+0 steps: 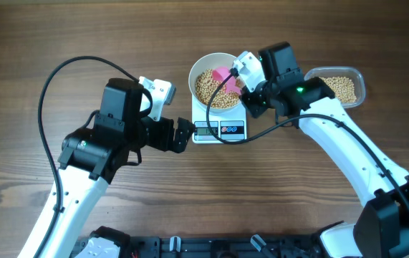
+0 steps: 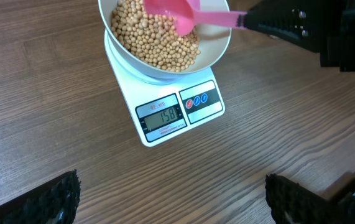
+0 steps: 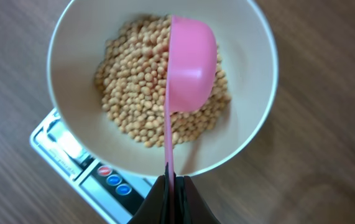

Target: Scoop item into bowl and weigh 150g on scale

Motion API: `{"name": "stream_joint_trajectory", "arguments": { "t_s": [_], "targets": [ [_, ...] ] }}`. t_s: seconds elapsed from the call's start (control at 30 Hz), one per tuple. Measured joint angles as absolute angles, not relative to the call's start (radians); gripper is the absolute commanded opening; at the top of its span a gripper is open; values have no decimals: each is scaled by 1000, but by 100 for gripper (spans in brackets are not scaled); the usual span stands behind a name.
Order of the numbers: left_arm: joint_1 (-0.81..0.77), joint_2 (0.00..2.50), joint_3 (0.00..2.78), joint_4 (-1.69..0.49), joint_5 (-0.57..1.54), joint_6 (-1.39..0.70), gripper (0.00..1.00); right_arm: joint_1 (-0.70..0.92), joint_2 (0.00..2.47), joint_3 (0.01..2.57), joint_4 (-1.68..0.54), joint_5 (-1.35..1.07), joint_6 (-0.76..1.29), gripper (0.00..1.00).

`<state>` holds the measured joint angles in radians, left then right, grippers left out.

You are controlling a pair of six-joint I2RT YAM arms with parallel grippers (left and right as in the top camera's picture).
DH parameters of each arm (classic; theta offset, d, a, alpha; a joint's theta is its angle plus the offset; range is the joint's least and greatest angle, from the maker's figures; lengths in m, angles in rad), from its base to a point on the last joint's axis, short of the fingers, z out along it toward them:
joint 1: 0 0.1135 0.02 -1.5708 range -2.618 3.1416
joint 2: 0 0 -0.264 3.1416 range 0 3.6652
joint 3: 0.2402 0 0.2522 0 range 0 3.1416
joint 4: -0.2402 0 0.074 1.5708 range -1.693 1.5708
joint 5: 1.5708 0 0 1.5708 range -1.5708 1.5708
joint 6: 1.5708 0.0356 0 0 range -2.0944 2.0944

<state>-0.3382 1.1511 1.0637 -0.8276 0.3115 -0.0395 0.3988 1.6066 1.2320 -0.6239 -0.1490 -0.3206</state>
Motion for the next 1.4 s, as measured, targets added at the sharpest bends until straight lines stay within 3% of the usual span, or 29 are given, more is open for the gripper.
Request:
{"name": "stream_joint_trajectory", "arguments": {
  "t_s": [0.73, 1.4],
  "targets": [
    [-338, 1151, 1064, -828, 311, -39, 100, 399, 1607, 1232, -667, -274, -316, 4],
    [-338, 1151, 1064, -828, 311, -39, 100, 360, 1618, 1232, -638, -407, 101, 4]
  ]
}}
